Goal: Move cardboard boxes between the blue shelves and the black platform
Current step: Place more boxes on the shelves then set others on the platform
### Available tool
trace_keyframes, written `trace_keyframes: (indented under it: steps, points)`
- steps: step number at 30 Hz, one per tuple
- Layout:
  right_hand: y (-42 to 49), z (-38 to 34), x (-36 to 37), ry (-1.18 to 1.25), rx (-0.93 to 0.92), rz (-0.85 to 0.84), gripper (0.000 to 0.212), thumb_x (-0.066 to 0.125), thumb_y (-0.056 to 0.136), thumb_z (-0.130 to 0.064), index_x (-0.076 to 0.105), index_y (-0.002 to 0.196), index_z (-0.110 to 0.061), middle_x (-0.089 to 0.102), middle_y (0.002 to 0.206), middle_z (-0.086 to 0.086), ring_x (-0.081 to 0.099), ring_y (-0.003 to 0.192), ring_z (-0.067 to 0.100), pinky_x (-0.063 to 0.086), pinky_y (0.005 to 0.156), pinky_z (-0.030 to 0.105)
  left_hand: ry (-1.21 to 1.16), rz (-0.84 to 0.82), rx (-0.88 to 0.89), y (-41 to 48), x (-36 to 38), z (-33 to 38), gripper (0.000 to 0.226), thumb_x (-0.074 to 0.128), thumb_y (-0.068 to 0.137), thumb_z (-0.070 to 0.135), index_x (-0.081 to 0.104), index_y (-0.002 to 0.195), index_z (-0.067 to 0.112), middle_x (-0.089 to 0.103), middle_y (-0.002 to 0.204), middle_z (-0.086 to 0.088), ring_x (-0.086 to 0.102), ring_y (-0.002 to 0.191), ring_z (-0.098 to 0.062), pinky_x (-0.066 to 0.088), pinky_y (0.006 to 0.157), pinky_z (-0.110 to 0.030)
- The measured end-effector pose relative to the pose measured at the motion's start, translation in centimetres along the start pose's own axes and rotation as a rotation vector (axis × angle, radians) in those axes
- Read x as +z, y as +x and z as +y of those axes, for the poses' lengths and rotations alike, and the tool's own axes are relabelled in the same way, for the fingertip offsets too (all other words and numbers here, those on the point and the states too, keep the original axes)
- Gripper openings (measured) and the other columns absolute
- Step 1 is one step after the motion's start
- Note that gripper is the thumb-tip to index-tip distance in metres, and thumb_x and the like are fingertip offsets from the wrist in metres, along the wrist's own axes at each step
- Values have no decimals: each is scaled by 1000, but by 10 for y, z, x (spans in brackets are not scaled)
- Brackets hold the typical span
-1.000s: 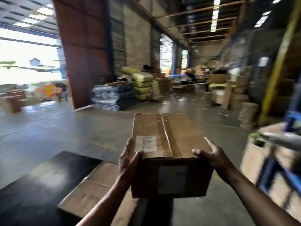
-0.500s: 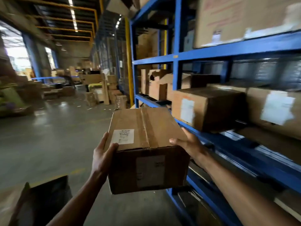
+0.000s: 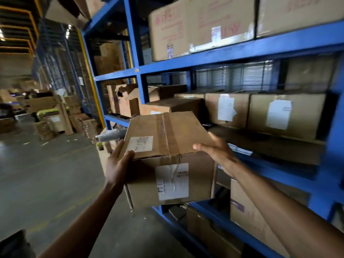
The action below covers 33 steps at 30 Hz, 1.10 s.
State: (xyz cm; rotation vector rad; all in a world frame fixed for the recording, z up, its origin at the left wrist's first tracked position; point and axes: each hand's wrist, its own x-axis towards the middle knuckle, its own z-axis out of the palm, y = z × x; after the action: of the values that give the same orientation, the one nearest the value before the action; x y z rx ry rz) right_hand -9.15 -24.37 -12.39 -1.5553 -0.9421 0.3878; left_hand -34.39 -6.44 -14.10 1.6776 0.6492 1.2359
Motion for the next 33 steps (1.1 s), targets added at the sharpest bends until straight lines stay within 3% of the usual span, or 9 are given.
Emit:
trace_keyframes:
  steps: [4, 6, 9, 14, 21, 23, 26, 28, 33]
  points:
    - [-15, -9, -35, -4, -8, 110, 77, 84, 57, -56, 57, 124, -29, 70, 107, -14, 65, 99, 8, 53, 90, 36, -45, -91, 12, 12, 35, 11, 70, 65, 77, 43, 52, 141, 19, 64, 127, 8, 59, 113, -5, 43, 102, -28]
    - [-25, -14, -50, 2, -22, 184, 55, 84, 71, -40, 53, 115, -32, 64, 95, -20, 60, 88, -1, 50, 78, 23, -76, -135, 4, 22, 54, 15, 70, 63, 81, 40, 49, 144, 16, 62, 132, 1, 58, 115, -8, 43, 104, -31]
    - [-33, -8, -71, 4, -41, 280, 69, 81, 77, -28, 48, 138, -22, 58, 90, -22, 57, 84, -3, 45, 70, 20, -107, -184, -5, 39, 85, 13, 61, 64, 87, 34, 49, 143, 15, 56, 139, -5, 53, 124, -16, 38, 111, -38]
    - [-21, 8, -88, -60, -9, 340, 111, 86, 67, -42, 21, 154, -24, 55, 138, -1, 55, 119, 16, 46, 98, 33, -138, -246, -54, 64, 132, -12, 45, 58, 96, 24, 53, 140, 20, 55, 140, -4, 50, 129, -20, 35, 114, -43]
    - [35, 16, -83, -156, 4, 317, 132, 92, 46, -54, 21, 154, -27, 52, 140, -8, 52, 125, 12, 41, 108, 38, -174, -208, -64, 120, 163, -38, 39, 55, 99, 27, 56, 137, 23, 56, 133, 3, 51, 122, -15, 39, 98, -28]
    - [51, 19, -76, -201, -3, 318, 129, 93, 50, -49, 21, 154, -26, 45, 133, -18, 46, 123, 5, 38, 107, 30, -119, -146, -37, 142, 169, -42, 36, 55, 99, 29, 59, 134, 21, 60, 128, 1, 55, 116, -14, 42, 93, -27]
    - [75, 22, -69, -234, -46, 394, 109, 92, 61, -34, 30, 149, -22, 50, 111, -20, 50, 100, 1, 36, 92, 22, -83, -143, 4, 173, 181, -47, 36, 54, 99, 31, 61, 132, 18, 64, 121, -1, 59, 105, -11, 44, 79, -19]
    - [90, 21, -66, -248, -31, 439, 100, 91, 64, -31, 35, 146, -23, 48, 99, -27, 49, 88, -7, 36, 88, 21, -79, -170, 19, 191, 188, -53, 38, 55, 99, 34, 60, 133, 18, 63, 122, 1, 58, 105, -9, 44, 79, -18]
    - [126, 28, -61, -302, 7, 484, 83, 91, 58, -41, 41, 124, -44, 61, 108, -20, 61, 108, 8, 45, 86, 23, -128, -224, 18, 234, 205, -71, 38, 57, 96, 36, 61, 131, 22, 63, 127, -1, 58, 116, -17, 47, 94, -32]
